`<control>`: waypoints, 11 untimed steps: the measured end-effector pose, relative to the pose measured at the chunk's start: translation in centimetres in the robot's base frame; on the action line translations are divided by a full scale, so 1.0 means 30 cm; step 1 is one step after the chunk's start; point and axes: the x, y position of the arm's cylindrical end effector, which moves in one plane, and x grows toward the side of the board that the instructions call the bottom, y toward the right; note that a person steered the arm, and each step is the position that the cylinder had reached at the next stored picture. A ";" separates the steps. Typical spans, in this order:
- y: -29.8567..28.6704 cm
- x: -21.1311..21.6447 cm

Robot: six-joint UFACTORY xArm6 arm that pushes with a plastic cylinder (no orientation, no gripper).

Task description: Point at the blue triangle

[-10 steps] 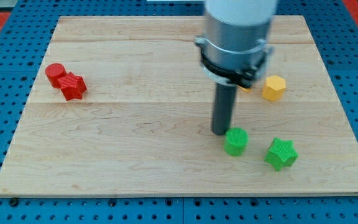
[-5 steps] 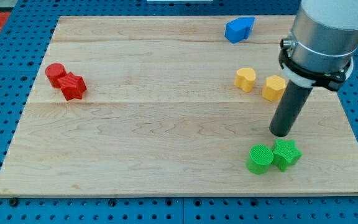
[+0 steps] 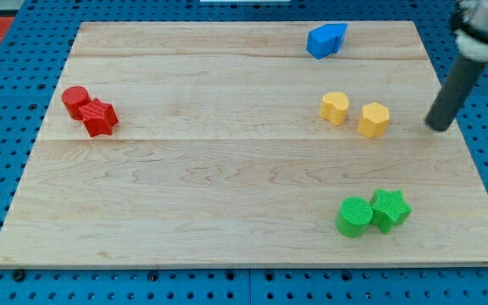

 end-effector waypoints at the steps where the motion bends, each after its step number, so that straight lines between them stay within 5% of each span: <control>1: 0.174 -0.195; 5: 0.035 -0.472; 11: -0.004 -0.541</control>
